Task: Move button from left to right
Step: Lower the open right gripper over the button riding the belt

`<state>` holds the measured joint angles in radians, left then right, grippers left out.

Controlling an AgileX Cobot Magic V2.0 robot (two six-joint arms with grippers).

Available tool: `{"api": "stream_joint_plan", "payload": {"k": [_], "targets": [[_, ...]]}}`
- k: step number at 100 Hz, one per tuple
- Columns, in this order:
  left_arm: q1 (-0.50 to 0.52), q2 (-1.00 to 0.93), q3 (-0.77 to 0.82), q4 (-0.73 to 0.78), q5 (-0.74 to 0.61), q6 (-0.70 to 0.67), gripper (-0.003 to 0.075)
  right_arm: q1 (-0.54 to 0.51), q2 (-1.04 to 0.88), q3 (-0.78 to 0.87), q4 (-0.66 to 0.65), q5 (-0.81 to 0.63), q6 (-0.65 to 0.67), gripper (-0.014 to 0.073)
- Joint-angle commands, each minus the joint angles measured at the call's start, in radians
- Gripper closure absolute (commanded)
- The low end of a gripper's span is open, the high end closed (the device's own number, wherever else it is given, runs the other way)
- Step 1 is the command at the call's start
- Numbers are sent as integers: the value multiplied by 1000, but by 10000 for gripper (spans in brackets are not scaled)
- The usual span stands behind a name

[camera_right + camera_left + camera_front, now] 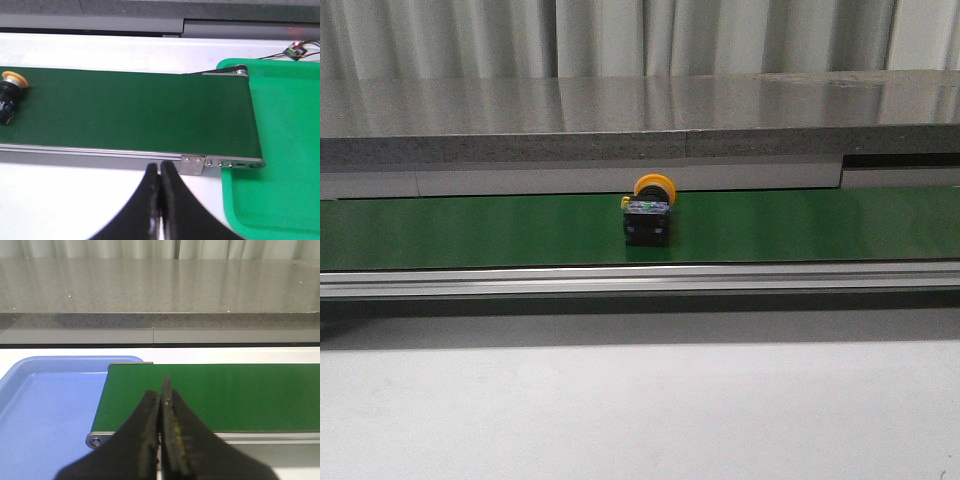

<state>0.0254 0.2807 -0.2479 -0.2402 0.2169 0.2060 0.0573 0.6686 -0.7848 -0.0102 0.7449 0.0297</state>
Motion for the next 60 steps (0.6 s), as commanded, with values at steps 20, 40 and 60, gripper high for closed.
{"api": "stream_joint_plan", "payload": {"k": [20, 40, 60], "targets": [[-8, 8, -26, -12, -90, -1, 741, 2, 147, -72, 31, -78, 1, 659], [-8, 8, -26, -12, -90, -1, 741, 2, 186, -72, 82, -45, 1, 530], [-8, 8, -26, -12, -90, -1, 741, 2, 186, -72, 151, -58, 1, 79]]}}
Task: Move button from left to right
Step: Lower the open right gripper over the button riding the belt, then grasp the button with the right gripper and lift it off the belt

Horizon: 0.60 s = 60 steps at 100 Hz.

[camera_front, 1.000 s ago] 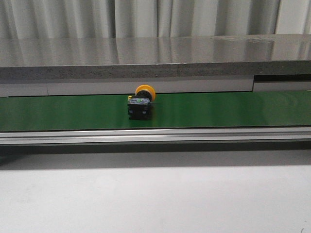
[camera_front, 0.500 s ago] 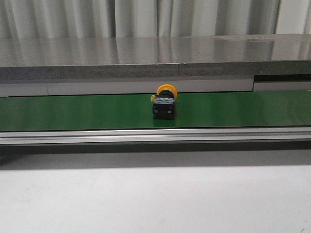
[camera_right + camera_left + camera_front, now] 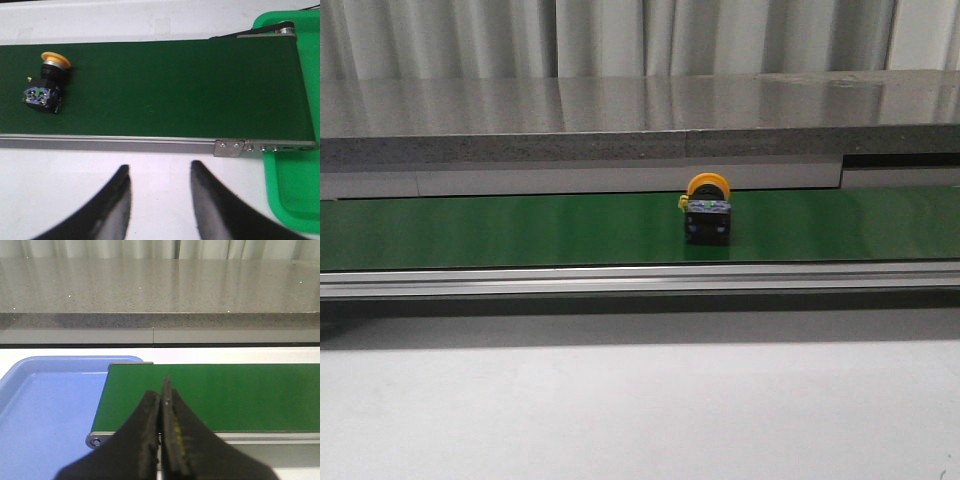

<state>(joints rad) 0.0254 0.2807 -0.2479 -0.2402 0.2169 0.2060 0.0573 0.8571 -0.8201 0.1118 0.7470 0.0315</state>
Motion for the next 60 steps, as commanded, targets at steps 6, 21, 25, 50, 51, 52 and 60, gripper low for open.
{"api": "stream_joint_plan", "payload": {"k": [6, 21, 25, 50, 51, 52, 60], "targets": [[-8, 8, -26, -12, -90, -1, 741, 2, -2, -37, 39, -59, -1, -10], [-8, 8, -26, -12, -90, -1, 741, 2, 7, -38, 63, -59, -1, -28], [-8, 8, -26, -12, -90, -1, 741, 2, 21, -38, 71, -61, -1, -28], [-8, 8, -26, -12, -90, -1, 741, 4, 210, -112, 150, -57, -52, 23], [-8, 8, -26, -12, -90, -1, 741, 3, 223, -118, 152, -58, -57, 24], [-8, 8, -26, -12, -90, -1, 741, 3, 229, -121, 155, -58, -59, 25], [-8, 8, -26, -12, -90, -1, 741, 17, 299, -157, 164, -62, -71, 31]]}}
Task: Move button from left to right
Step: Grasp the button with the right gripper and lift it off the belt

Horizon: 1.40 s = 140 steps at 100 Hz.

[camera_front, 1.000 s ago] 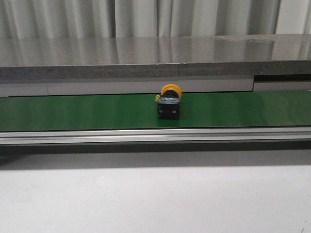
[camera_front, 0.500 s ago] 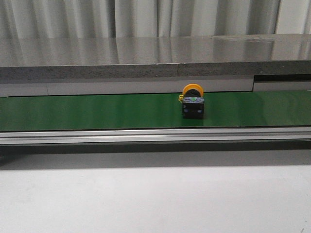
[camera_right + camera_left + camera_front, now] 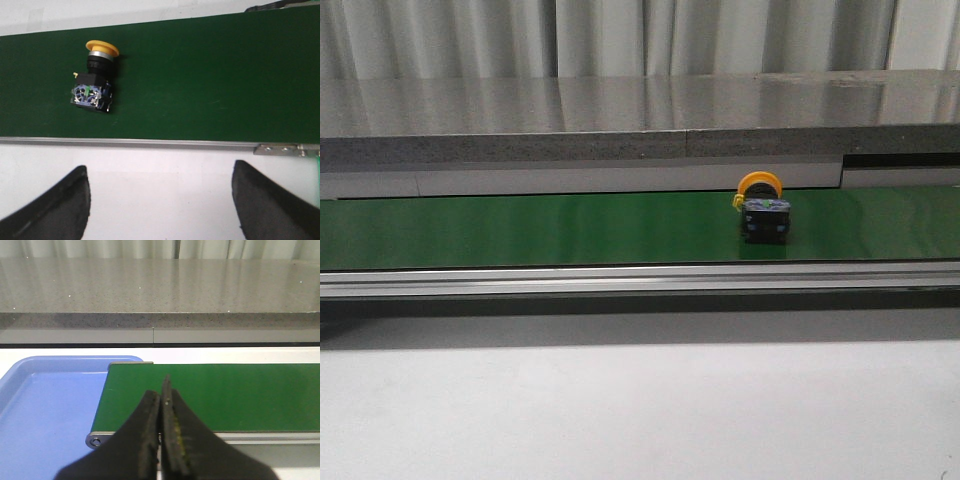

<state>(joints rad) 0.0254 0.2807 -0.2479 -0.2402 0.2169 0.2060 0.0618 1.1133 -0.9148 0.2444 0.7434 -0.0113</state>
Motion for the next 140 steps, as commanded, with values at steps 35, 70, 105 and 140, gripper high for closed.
{"api": "stream_joint_plan", "payload": {"k": [35, 70, 105, 140], "targets": [[-8, 8, -26, -12, -90, -1, 741, 117, 320, -214, 31, -120, -64, 34], [-8, 8, -26, -12, -90, -1, 741, 124, 486, -282, -67, -174, -66, 34], [-8, 8, -26, -12, -90, -1, 741, 124, 583, -282, -101, -180, -66, 127], [-8, 8, -26, -12, -90, -1, 741, 104, 505, -307, -124, -145, -66, 409]]}}
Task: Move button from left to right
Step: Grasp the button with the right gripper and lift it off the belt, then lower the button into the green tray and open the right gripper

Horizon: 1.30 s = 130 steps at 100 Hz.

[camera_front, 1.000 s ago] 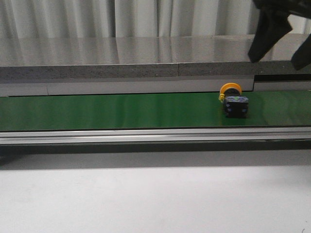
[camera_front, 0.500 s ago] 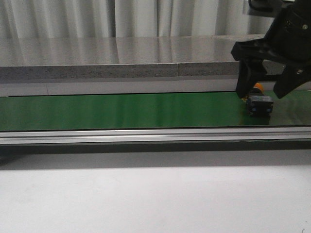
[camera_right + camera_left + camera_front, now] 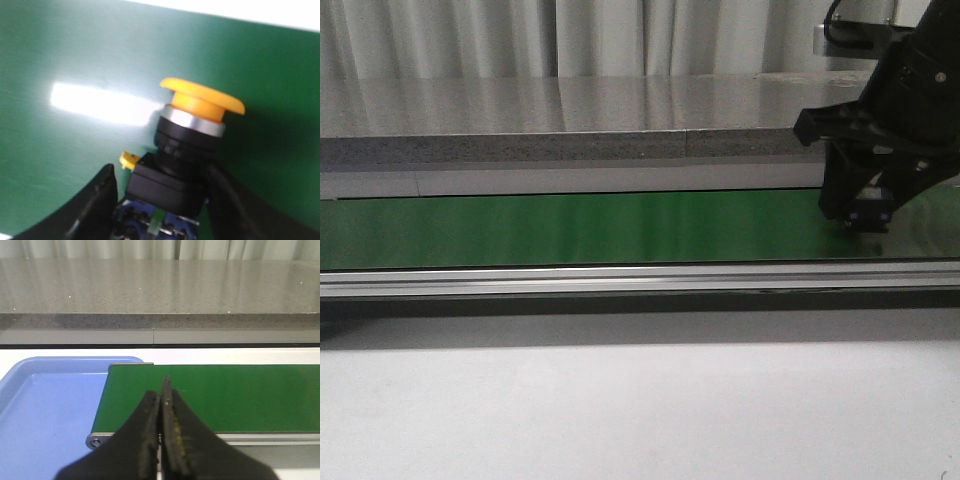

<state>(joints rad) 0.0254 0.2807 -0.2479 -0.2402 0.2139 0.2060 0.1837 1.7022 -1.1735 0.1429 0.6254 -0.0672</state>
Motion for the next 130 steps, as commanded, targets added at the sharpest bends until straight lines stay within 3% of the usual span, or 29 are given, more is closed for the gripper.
{"api": "stream_joint_plan", "payload": {"k": [1, 20, 39, 67, 86, 130], "targets": [[-8, 8, -26, -12, -87, -1, 741, -21, -90, -53, -30, -23, -10, 409], [-8, 8, -20, -12, -85, -1, 741, -124, -137, -109, -168, 20, -10, 409], [-8, 8, -18, -12, -76, -1, 741, -293, -135, -123, -296, 30, -10, 409], [-8, 8, -18, -12, -76, -1, 741, -485, -81, -123, -308, -25, -13, 409], [-8, 8, -18, -12, -76, -1, 741, -536, 5, -123, -308, -24, -18, 409], [-8, 8, -18, -12, -76, -1, 741, -540, 122, -123, -307, -26, -18, 409]]}}
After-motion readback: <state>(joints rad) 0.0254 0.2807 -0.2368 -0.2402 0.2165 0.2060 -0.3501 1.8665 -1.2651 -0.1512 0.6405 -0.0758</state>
